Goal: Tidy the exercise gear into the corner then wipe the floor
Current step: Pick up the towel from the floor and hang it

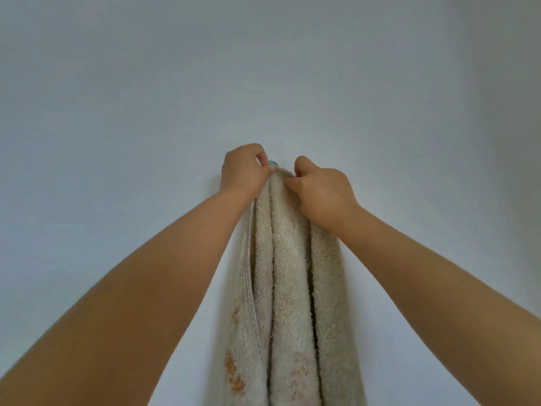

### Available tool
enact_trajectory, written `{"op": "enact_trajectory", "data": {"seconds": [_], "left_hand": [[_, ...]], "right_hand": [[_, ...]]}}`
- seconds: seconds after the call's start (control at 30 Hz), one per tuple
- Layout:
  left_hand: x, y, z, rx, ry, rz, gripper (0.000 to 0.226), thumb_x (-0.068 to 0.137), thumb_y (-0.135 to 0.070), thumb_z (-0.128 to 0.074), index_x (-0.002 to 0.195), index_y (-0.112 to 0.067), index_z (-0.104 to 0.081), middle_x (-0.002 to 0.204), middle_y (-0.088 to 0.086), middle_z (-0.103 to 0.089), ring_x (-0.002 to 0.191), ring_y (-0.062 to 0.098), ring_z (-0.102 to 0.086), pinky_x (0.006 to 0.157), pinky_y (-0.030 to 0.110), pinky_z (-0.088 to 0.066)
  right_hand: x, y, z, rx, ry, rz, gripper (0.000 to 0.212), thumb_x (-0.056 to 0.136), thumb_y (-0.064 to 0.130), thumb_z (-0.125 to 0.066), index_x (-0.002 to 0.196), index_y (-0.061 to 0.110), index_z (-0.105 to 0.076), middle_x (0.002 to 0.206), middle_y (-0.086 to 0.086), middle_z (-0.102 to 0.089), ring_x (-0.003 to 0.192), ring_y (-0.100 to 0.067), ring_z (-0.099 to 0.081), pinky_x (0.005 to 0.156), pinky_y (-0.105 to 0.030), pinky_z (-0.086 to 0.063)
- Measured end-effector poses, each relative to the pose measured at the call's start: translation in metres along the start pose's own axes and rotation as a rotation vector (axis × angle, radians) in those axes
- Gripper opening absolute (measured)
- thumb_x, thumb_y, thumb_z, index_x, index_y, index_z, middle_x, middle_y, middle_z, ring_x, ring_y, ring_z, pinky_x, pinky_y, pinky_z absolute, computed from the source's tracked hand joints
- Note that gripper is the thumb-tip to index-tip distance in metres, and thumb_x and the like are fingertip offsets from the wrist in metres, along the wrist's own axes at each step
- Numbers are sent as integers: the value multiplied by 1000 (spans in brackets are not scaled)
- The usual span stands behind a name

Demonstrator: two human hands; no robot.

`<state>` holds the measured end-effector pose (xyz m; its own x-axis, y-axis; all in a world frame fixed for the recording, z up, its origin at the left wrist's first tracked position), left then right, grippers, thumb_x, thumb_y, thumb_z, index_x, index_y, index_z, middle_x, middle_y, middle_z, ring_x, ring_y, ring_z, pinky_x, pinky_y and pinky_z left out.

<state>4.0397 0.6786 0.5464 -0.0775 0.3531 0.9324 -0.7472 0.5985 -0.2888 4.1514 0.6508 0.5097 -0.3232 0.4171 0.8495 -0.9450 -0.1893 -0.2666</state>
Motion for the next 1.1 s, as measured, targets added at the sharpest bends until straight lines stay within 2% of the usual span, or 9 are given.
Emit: {"op": "enact_trajectory", "data": {"seconds": [0.23,0.37,0.43,0.5,0.57,0.63,0.8,0.9,1.1], "left_hand": [[-26,30,-5,-215,87,218,17,89,-4,-57,96,3,-72,67,-9,-53,88,14,-52,63,17,-39],[-44,37,2,-221,224,286,17,91,-4,-55,95,-1,-71,69,-5,-54,88,16,-52,70,23,-43],[-55,37,12,-80,303,220,25,93,-3,-49,76,-12,-65,73,0,-54,86,18,-49,68,23,-41],[-73,35,23,105,401,130,36,95,-3,-42,66,-20,-54,78,4,-54,88,20,-48,64,20,-39],[-92,41,30,214,479,74,29,98,-6,-38,101,-11,-66,109,9,-63,111,26,-53,84,24,-45],[-115,50,37,299,535,43,36,99,-11,-37,131,-5,-52,135,11,-53,127,27,-48,95,29,-41],[-180,59,63,613,616,-121,35,94,-6,-38,123,-9,-56,117,8,-59,111,25,-52,84,34,-42],[-215,58,90,759,633,-210,29,91,-5,-38,113,-8,-56,112,6,-58,109,25,-50,73,28,-29],[-271,97,179,836,681,-22,29,95,-9,-37,120,-9,-52,121,6,-55,119,26,-45,88,33,-38]], "right_hand": [[-10,6,-20,246,24,-103,26,93,12,-43,103,7,-66,90,-2,-40,80,-23,-51,55,-24,-31],[-25,19,-14,269,124,-138,23,90,9,-41,102,6,-61,68,3,-30,81,-22,-45,67,-29,-34],[-37,30,-8,130,158,-140,12,90,10,-42,94,11,-53,65,3,-23,87,-24,-45,70,-30,-30],[-53,44,-1,20,188,-151,6,89,11,-44,89,16,-46,71,-2,-32,100,-25,-46,74,-31,-26],[-68,58,5,-9,234,-194,6,87,10,-46,90,14,-49,95,-9,-50,108,-26,-45,78,-31,-28],[-85,75,8,-20,274,-225,16,85,10,-46,97,10,-57,111,-10,-51,109,-27,-43,83,-32,-32],[-134,122,11,3,409,-251,19,83,7,-47,100,9,-56,99,-9,-44,110,-28,-45,94,-36,-36],[-156,152,12,28,509,-252,24,89,13,-43,108,9,-56,107,-8,-48,113,-28,-44,99,-39,-33],[-185,225,23,142,573,-211,39,97,31,-34,127,10,-49,130,-10,-48,125,-28,-40,102,-40,-34]]}}
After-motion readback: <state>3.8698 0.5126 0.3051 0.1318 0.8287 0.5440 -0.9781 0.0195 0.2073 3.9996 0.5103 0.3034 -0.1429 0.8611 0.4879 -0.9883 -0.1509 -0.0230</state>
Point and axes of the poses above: each hand's wrist, its own x-axis towards the middle knuckle, its own z-axis out of the back of the hand, y = z × x, the point moved 6 cm from there along x, towards the middle knuckle
